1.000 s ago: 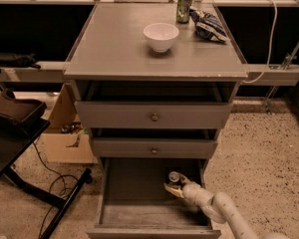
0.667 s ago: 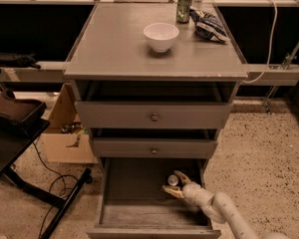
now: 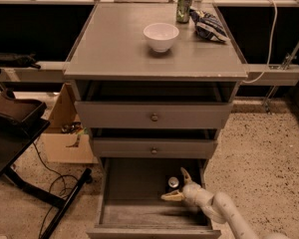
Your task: Place pepsi can into bottom drawer
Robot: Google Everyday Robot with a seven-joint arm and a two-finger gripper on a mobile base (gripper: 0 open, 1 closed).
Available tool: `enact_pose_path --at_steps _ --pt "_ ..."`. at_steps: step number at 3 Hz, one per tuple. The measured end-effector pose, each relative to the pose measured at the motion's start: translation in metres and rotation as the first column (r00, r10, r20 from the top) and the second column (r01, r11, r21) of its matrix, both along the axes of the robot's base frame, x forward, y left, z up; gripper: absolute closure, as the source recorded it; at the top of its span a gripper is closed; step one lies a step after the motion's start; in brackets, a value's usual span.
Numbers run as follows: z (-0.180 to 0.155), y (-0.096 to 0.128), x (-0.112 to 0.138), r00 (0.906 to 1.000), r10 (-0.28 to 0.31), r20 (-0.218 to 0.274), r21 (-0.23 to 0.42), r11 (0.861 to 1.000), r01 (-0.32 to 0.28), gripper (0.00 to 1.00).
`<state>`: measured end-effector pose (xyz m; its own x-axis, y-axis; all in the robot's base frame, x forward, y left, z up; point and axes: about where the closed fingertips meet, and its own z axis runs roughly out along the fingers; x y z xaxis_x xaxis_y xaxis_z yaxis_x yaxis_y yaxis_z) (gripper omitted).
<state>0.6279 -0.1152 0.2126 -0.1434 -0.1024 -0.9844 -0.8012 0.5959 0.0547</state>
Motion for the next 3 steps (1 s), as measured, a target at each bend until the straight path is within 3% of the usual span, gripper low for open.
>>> enact_pose_path --at_steps 1,2,3 --pt "0.019 -0.009 -0.012 0.9995 0.004 0.031 -0.036 0.999 -0.003 0.0" --pt "0.06 -0.071 -0.039 0.998 -0.023 0.06 -0.159 0.987 0.032 0.0" --pt "0.121 -0.144 -0.093 0.9947 -0.026 0.1 -0.293 0.954 0.055 0.0"
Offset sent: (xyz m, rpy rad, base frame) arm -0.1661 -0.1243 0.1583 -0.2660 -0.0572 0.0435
